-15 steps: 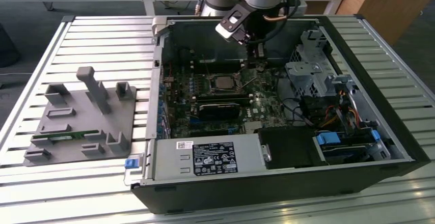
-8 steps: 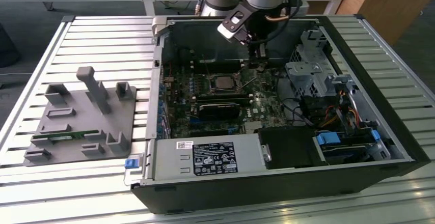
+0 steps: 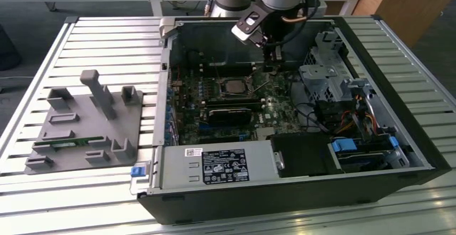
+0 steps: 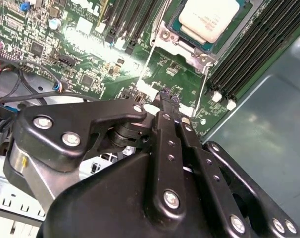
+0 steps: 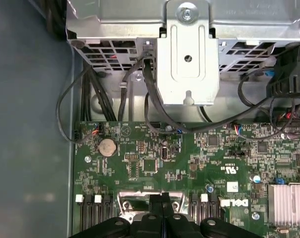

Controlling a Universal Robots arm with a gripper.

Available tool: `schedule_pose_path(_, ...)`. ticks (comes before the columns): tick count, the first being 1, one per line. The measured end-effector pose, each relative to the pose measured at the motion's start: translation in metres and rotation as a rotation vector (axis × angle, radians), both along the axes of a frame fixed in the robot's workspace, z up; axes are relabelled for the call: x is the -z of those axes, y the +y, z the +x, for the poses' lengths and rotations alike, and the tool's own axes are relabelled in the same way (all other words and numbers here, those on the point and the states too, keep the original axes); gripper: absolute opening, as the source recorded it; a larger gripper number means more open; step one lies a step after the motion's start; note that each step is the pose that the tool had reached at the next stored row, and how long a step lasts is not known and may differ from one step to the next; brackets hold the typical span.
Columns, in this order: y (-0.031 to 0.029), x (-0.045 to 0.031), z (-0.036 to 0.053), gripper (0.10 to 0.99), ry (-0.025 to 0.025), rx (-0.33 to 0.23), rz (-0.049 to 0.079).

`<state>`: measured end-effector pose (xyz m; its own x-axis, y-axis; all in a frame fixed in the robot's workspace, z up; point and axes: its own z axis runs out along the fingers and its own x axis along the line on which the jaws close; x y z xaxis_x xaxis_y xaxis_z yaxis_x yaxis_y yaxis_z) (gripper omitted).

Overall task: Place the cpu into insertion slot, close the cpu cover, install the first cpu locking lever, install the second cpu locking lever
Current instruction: 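Close the cpu cover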

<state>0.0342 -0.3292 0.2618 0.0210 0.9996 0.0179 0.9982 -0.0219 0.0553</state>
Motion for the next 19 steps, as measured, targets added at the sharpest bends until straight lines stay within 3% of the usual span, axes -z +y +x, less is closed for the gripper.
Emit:
schedule_pose_path(11, 0.0009, 0.0019, 0.0159, 0.106, 0.0019, -0.003, 0.000)
schedule_pose_path(19, 0.0029, 0.0038, 0.0219, 0.106, 0.0047, -0.021, 0.000)
